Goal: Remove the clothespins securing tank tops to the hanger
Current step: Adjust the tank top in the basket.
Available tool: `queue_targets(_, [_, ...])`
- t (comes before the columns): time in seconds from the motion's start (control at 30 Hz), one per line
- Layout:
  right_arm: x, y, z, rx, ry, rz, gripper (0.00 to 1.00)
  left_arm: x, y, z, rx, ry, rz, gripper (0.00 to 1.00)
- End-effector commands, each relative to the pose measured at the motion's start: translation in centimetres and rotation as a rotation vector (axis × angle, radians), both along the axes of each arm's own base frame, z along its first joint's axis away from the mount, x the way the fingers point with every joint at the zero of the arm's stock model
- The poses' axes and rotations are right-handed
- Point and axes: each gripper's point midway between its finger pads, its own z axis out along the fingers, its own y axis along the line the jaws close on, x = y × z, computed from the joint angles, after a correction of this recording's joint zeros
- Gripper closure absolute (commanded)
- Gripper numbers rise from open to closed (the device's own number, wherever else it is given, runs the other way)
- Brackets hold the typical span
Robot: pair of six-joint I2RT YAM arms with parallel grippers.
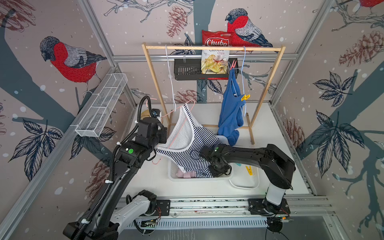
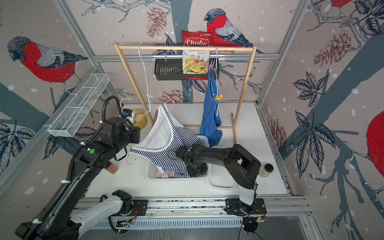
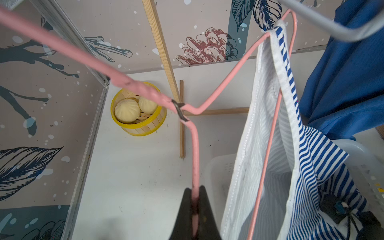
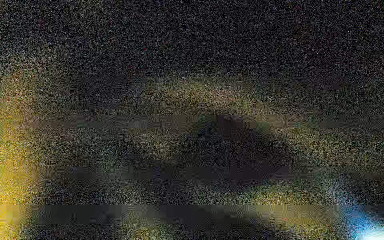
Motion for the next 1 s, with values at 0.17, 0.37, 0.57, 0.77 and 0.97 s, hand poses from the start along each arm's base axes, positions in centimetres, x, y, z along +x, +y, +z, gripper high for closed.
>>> queue_targets(0.17, [1.6,0.8,3.1,0.031,-0.083,-0.021,0.95,1.0,-0.2,2.1,-0.027,-0.078,0.006,1.00])
queue_targets(0.37, [2.2,-0.1,5.5,0.004,-0.135,-0.040,1.00,1.1,-0.1,2.3,-0.022,-0.073,0.010,1.00])
queue_targets(0.57, [3.2,0.0,9.4,0.039,-0.231,-0.064,1.00,1.2,0.0,2.2,-0.013,-0.063,0.016,1.00])
queue_targets(0.77, [3.3,0.5,11.0,0.097,-0.281,-0.076,1.00,1.4,-0.1,2.1,-0.009,-0.046,0.013,1.00])
queue_targets(0.97, [3.6,2.8,12.7,0.203,-0.346,-0.025,1.00,1.7,-0.3,2.1,-0.010,-0.040,0.008,1.00])
